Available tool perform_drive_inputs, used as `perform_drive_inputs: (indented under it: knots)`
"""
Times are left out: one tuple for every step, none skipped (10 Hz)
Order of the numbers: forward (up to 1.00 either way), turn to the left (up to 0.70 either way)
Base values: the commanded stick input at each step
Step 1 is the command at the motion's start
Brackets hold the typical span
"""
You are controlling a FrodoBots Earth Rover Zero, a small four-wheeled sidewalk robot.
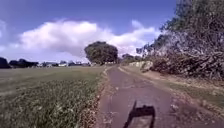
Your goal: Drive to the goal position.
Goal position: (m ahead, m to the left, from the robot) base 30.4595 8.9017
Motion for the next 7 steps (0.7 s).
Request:
perform_drive_inputs:
  knots:
    - [0.7, 0.0]
    - [0.7, 0.0]
    - [0.7, 0.0]
    - [0.7, 0.0]
    - [0.7, 0.0]
    - [0.7, 0.0]
    - [0.7, 0.0]
